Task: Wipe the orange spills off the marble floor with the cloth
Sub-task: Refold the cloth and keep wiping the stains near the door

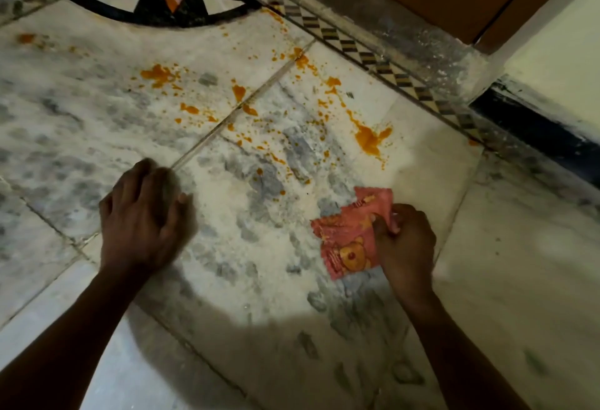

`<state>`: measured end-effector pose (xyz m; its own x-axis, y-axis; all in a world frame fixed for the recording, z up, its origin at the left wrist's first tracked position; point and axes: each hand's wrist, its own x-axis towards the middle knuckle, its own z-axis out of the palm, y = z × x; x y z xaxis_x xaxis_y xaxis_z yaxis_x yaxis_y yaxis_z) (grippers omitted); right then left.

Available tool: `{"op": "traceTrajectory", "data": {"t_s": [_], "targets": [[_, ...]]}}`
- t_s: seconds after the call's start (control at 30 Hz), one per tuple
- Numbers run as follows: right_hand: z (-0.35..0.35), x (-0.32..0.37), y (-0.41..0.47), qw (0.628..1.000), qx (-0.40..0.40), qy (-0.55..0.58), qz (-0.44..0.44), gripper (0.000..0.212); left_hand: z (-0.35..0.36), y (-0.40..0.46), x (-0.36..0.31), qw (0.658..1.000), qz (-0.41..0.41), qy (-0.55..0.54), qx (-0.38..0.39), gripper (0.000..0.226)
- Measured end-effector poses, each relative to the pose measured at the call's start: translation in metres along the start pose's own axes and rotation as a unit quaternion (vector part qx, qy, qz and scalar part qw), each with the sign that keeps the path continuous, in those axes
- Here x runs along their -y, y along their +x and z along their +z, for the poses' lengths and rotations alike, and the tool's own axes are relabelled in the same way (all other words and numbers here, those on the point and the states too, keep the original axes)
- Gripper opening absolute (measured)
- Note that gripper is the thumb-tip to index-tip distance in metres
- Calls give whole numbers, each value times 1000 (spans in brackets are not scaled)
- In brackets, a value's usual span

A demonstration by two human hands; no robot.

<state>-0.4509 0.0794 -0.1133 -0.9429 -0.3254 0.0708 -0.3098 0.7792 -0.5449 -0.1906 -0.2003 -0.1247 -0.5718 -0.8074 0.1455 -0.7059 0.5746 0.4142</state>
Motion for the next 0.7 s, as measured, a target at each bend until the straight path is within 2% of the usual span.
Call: {"op": "traceTrajectory", "data": {"t_s": [0.07, 0.17, 0.27, 0.33, 0.43, 0.5, 0.57, 0.63, 0.7], "targets": [[-4, 11, 5, 993, 52, 89, 65, 13, 1, 0, 0, 1000, 11, -4, 2, 62], [-14, 28, 8, 950, 93, 258, 149, 17, -2, -2, -1, 1000, 23, -17, 5, 61], [-22, 44, -1, 900, 134, 378, 173, 13, -3, -12, -1, 997, 72, 8, 6, 66], [-28, 52, -11, 868, 166, 431, 180, 8, -4, -30, -19, 991, 120, -54, 13, 65], [-42, 63, -19, 844, 195, 468, 174, 9, -9, -75, -91, 960, 182, -206, 47, 51], [-57, 70, -22, 833, 195, 486, 176, 18, -9, -105, -143, 944, 213, -248, 52, 59], [-72, 77, -27, 821, 200, 505, 175, 35, -3, -121, -175, 944, 190, -266, 45, 65], [-90, 77, -30, 814, 212, 519, 151, 47, -2, -125, -197, 942, 156, -297, 24, 48], [-106, 73, -32, 821, 223, 510, 125, 48, -10, -123, -209, 936, 131, -326, 12, 29]]}}
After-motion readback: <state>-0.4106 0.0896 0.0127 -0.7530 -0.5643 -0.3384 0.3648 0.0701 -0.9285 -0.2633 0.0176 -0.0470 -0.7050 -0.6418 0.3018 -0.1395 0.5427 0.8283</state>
